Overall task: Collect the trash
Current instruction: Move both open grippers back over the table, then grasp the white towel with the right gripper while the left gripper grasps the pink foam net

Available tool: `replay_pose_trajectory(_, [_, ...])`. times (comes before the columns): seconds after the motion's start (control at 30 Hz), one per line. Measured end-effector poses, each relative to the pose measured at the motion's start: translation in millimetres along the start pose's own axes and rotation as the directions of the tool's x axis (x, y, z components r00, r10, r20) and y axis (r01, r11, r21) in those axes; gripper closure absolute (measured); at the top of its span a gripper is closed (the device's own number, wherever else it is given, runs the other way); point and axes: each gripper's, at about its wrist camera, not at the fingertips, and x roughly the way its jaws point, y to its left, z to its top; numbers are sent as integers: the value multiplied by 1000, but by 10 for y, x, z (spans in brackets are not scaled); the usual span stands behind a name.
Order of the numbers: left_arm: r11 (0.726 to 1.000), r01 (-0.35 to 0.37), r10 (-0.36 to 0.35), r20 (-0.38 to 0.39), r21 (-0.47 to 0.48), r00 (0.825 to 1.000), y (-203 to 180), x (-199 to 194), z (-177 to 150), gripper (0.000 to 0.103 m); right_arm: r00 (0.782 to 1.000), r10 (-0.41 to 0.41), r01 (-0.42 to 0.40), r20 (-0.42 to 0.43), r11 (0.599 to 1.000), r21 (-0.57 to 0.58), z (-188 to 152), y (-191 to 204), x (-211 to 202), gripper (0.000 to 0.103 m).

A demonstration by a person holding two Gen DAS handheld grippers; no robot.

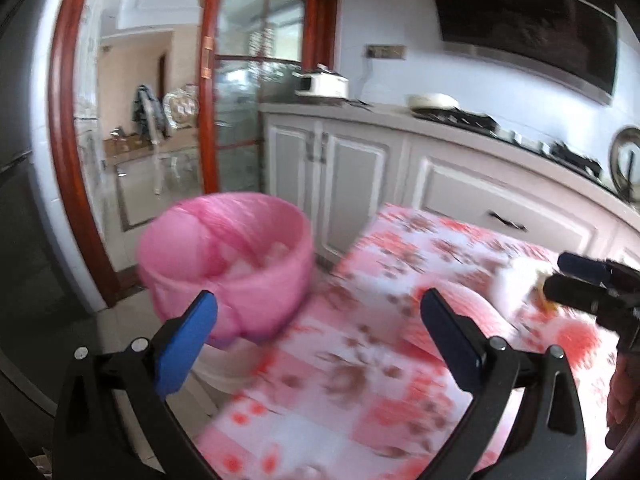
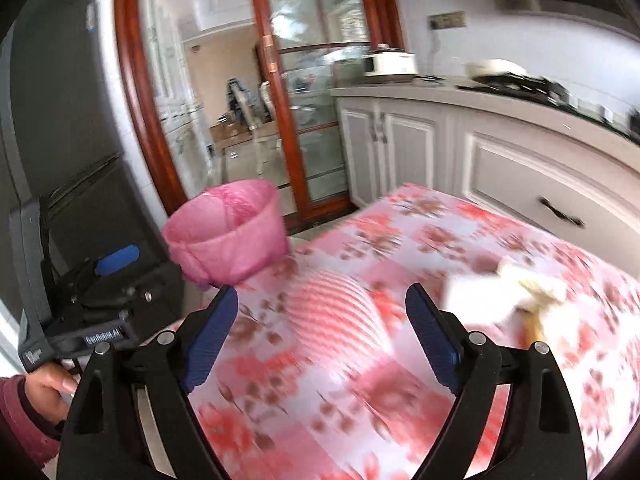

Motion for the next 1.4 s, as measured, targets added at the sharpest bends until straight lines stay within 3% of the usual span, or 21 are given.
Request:
replay_pose_trajectory(0.27, [991, 113, -110, -48, 76, 993, -730, 15, -268, 5, 987, -159, 156, 18, 979, 133, -408, -736, -554, 22])
replay_pose_trajectory(0.67, [950, 233, -216, -97, 210, 971, -1675, 13, -532, 5, 958, -286, 278, -9, 922, 270, -863, -1479, -907, 22])
replay_pose_trajectory(1.0, [925, 270, -248, -114, 269, 962, -1954, -8, -665, 5, 942, -326, 335, -80, 893, 302, -1020, -1766, -715, 22])
replay_pose_trajectory(1.4, [928, 283, -265, -105, 242, 959, -1903, 41, -635, 5, 926, -334, 372, -176, 885, 281, -991, -1969, -219, 24])
